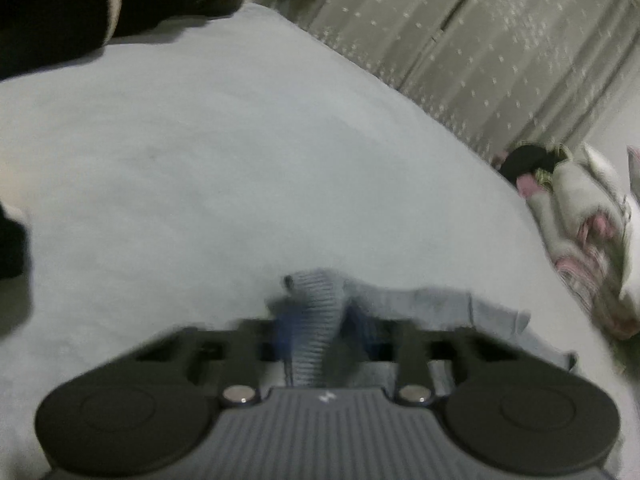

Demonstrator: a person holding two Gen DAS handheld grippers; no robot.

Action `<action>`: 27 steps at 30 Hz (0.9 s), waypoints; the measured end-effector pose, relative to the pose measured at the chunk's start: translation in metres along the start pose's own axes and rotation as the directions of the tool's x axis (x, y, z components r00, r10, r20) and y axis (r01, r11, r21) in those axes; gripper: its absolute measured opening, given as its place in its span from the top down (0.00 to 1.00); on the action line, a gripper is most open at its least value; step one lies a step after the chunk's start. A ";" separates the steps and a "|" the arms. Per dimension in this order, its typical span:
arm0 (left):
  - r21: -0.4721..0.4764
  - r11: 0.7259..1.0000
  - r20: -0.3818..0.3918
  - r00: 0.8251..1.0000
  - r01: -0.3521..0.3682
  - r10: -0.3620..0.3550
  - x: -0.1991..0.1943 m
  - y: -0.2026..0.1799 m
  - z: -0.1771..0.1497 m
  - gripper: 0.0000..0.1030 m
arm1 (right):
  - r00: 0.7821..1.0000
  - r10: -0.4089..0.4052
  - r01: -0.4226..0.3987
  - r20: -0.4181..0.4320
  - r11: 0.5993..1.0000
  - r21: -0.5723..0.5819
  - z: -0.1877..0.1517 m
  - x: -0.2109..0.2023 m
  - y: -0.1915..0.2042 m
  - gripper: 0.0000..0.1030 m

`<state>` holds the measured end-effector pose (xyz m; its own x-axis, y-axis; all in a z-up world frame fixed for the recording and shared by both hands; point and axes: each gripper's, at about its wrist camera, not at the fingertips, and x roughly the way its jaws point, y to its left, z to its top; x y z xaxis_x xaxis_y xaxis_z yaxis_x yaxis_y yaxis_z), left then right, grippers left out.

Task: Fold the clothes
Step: 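Hold the collar with the left gripper and hem with the right, folding one side lengthwise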

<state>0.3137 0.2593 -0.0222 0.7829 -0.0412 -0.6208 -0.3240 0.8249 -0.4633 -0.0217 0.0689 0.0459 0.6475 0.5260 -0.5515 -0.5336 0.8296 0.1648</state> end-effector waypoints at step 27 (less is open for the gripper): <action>0.145 0.989 0.048 0.999 -0.016 0.009 -0.071 -0.165 0.040 0.94 | 0.956 0.204 -0.292 0.209 0.666 0.687 -0.020 -0.033 -0.105 0.92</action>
<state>0.3331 0.1491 0.1236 0.8048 -0.0067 -0.5935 -0.2558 0.8984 -0.3569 0.0019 -0.0395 0.0307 0.6241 0.7116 -0.3227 -0.1707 0.5272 0.8324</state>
